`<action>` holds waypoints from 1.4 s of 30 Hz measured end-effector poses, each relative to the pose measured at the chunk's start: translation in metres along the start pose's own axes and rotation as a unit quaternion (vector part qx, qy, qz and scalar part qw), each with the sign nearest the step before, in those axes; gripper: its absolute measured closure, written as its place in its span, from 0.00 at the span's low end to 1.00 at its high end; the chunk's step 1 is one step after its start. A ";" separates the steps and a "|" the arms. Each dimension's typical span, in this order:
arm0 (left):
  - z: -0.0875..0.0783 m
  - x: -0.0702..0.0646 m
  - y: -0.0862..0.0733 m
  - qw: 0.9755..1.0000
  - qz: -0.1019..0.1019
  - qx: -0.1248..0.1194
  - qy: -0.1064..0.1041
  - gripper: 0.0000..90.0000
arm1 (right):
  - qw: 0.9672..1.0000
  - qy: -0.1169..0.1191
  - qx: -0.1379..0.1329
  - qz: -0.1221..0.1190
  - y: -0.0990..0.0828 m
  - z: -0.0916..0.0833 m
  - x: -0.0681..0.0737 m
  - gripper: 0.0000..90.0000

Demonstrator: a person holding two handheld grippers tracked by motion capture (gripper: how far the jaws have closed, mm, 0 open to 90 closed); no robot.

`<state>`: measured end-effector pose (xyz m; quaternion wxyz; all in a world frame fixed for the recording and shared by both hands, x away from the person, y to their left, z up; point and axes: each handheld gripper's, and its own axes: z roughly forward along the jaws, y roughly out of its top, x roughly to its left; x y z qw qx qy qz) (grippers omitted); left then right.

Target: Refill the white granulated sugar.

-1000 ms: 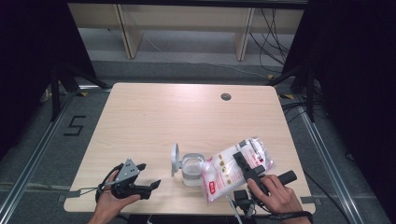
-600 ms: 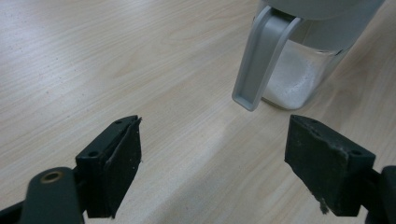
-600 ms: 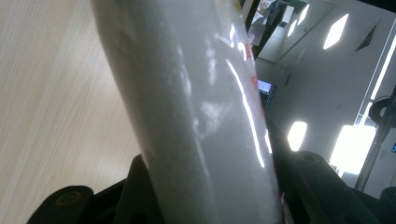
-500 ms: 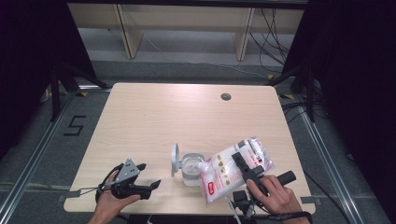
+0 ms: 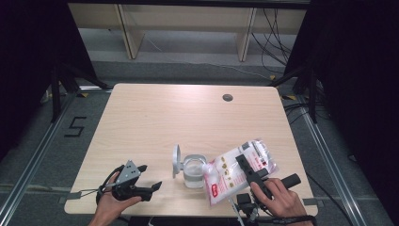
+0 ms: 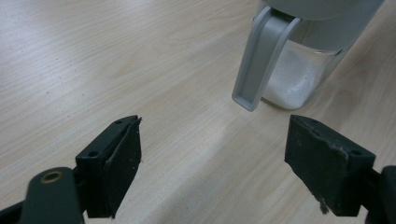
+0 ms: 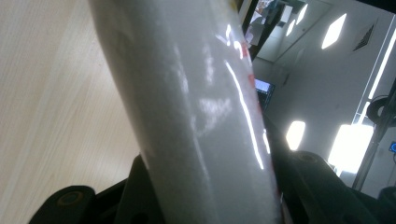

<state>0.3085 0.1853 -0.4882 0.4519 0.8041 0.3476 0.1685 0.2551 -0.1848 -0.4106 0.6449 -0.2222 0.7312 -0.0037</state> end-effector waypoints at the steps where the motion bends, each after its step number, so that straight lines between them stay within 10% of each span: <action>1: 0.000 0.000 0.000 1.000 0.000 0.000 0.000 0.20 | 1.000 -0.002 0.001 -0.001 0.001 0.000 0.000 0.71; 42: 0.000 0.000 0.000 1.000 0.005 0.002 -0.001 0.20 | 0.999 -0.012 -0.019 0.027 0.002 0.007 -0.007 0.73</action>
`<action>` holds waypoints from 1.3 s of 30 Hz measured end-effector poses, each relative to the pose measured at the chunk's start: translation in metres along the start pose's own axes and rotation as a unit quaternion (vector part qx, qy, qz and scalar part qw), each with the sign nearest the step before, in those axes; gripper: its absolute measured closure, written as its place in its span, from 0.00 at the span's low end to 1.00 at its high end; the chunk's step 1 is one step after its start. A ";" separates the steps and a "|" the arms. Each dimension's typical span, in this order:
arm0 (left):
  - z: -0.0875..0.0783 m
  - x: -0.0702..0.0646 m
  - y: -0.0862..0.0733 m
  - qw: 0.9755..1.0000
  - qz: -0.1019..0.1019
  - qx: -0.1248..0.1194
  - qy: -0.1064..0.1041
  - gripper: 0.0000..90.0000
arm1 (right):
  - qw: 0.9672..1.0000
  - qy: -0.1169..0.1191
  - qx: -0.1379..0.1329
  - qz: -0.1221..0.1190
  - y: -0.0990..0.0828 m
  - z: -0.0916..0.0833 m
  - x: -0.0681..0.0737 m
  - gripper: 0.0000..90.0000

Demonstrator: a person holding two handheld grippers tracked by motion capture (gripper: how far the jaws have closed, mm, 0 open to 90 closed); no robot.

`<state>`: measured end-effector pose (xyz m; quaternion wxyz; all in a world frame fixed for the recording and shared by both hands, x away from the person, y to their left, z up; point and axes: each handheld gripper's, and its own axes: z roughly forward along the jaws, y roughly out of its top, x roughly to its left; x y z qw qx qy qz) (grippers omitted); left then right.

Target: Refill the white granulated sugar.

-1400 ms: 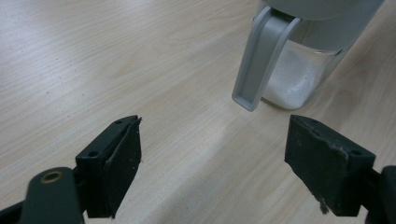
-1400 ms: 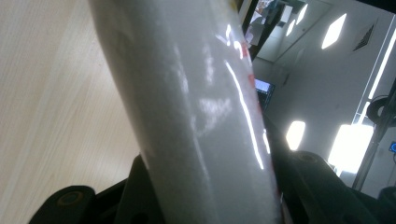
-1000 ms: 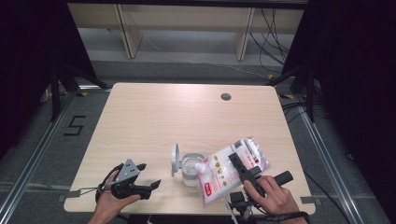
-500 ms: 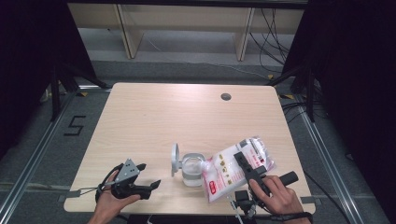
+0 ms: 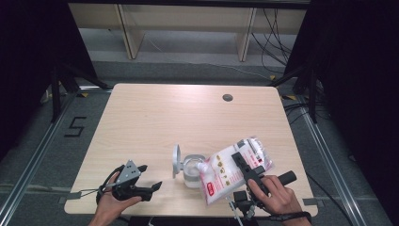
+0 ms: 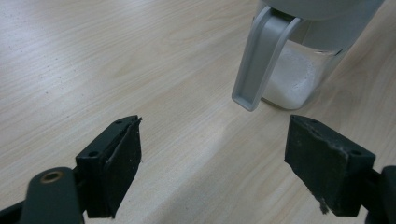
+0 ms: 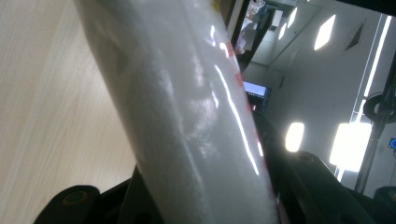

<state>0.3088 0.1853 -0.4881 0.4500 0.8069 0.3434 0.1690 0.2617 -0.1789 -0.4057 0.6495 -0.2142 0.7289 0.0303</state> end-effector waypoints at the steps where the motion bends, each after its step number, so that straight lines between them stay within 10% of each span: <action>1: 0.000 0.000 0.000 1.000 0.000 0.000 0.000 0.20 | 1.000 -0.002 -0.001 -0.003 -0.001 0.000 -0.001 0.74; 39: 0.000 0.000 0.000 1.000 0.000 -0.001 -0.001 0.20 | 1.000 0.000 0.010 -0.009 -0.006 -0.009 0.000 0.75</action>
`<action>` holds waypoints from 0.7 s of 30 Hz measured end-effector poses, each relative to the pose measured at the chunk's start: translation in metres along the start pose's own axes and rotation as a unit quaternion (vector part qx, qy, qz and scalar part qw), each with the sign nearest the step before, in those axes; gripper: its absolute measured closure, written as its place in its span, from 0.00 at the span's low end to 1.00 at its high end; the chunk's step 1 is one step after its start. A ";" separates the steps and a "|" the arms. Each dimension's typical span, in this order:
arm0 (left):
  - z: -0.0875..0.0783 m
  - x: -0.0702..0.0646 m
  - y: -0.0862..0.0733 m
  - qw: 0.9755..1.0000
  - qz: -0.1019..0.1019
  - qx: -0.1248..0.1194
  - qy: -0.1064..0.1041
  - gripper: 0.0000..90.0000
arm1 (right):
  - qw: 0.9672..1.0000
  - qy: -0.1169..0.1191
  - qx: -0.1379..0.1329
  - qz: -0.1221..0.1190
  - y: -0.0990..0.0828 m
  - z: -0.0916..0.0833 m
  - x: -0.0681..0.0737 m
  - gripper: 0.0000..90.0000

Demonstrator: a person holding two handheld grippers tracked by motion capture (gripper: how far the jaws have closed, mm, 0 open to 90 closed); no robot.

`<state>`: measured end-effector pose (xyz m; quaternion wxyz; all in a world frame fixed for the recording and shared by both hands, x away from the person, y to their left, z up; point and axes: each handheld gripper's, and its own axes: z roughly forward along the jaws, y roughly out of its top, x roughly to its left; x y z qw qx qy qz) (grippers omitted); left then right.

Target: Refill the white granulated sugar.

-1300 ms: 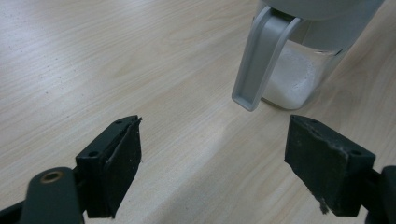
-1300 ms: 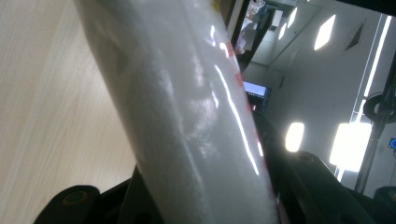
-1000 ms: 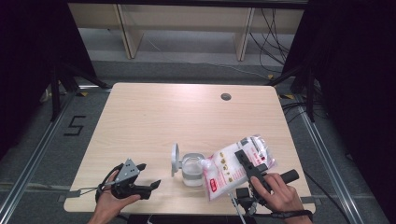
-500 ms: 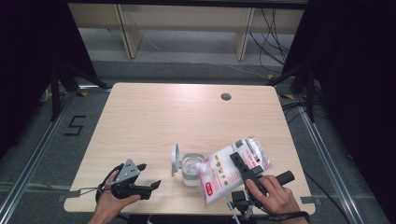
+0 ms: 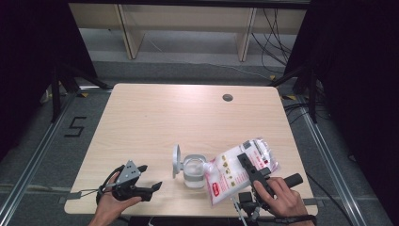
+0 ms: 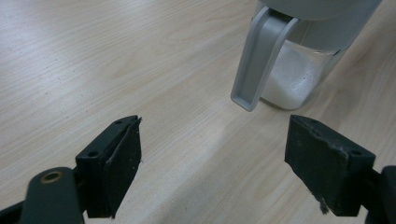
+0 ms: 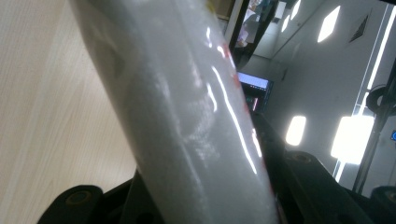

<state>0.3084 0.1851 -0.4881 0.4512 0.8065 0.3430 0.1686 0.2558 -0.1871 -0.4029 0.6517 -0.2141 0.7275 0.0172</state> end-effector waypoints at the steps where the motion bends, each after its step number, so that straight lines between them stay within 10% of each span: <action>1: 0.000 0.000 0.000 1.000 0.001 0.000 0.000 0.20 | 1.000 0.003 0.003 0.004 0.001 -0.001 0.001 0.75; 21: 0.000 0.000 0.000 1.000 0.000 0.000 0.001 0.20 | 1.000 0.009 0.008 0.004 -0.001 0.001 0.000 0.76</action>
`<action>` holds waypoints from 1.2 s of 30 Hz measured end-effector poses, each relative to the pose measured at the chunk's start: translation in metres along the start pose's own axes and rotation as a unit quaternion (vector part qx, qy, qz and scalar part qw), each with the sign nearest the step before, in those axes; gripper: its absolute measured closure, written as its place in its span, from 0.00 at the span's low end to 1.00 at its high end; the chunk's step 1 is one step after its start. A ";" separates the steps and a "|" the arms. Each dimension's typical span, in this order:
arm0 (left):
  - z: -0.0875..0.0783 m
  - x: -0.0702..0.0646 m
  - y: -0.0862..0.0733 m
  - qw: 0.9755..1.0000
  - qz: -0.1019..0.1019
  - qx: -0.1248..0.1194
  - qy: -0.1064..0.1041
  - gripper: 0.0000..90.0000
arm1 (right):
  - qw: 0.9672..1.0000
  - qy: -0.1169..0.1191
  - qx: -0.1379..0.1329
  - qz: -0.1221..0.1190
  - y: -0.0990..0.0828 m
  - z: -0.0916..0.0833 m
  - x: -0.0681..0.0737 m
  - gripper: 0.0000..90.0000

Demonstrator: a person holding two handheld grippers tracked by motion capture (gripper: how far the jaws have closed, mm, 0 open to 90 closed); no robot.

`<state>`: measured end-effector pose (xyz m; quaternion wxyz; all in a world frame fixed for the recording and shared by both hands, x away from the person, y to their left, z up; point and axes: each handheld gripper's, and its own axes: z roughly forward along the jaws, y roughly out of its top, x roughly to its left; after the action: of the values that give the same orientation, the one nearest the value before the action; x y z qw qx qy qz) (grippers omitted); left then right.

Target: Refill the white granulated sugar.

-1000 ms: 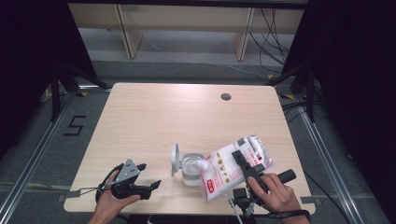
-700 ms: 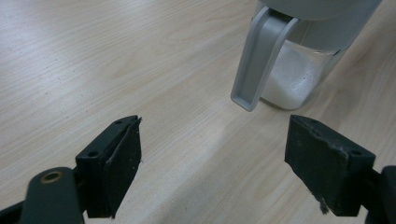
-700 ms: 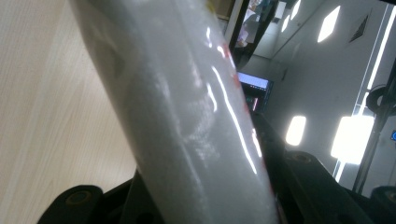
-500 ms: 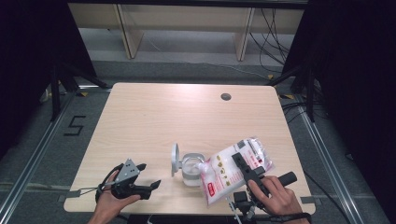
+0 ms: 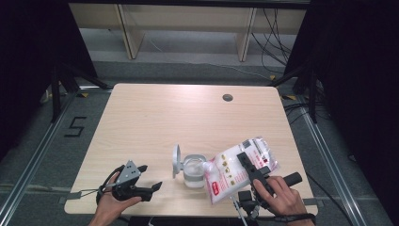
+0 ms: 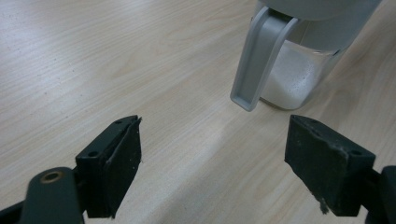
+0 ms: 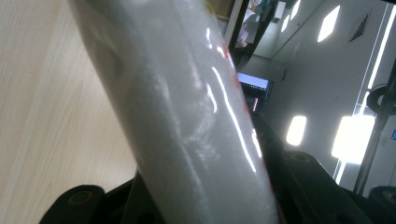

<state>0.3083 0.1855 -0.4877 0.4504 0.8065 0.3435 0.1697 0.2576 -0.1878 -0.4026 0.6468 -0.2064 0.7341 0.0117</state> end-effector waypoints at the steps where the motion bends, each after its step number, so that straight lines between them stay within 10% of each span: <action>1: 0.000 0.000 0.000 1.000 -0.002 -0.001 -0.001 0.20 | 1.000 0.001 0.000 0.006 0.000 -0.001 0.002 0.76; 36: 0.001 -0.002 0.000 1.000 -0.012 -0.001 -0.002 0.20 | 1.000 -0.005 -0.013 0.003 0.007 -0.002 0.000 0.77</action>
<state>0.3073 0.1838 -0.4886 0.4537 0.8023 0.3520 0.1630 0.2533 -0.1820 -0.4037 0.6480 -0.2128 0.7309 0.0240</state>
